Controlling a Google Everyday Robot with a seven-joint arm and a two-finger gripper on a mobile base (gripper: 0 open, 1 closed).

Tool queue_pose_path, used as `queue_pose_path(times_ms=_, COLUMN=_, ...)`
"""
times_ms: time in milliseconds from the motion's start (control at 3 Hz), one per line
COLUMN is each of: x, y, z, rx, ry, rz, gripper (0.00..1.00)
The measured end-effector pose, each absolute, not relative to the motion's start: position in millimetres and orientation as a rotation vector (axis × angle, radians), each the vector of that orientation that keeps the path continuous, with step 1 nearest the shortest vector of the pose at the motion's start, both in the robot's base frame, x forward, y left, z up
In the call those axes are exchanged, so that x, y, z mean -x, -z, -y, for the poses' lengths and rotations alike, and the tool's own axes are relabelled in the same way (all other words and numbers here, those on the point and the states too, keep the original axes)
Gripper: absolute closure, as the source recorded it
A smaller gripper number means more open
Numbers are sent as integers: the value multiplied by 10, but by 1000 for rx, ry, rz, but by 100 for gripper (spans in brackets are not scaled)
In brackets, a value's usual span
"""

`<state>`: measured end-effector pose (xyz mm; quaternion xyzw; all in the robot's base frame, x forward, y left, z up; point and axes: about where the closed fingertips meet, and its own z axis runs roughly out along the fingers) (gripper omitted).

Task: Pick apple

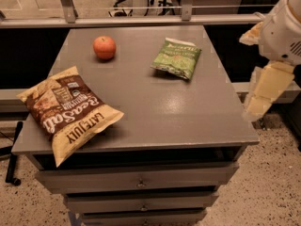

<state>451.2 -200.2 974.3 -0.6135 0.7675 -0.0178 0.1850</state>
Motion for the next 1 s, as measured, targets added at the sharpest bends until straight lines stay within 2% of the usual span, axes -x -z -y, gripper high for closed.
queue_pose_path(times_ms=1000, x=-5682, y=-9633, z=579, rx=1649, ry=-210, rz=-1790, gripper=0)
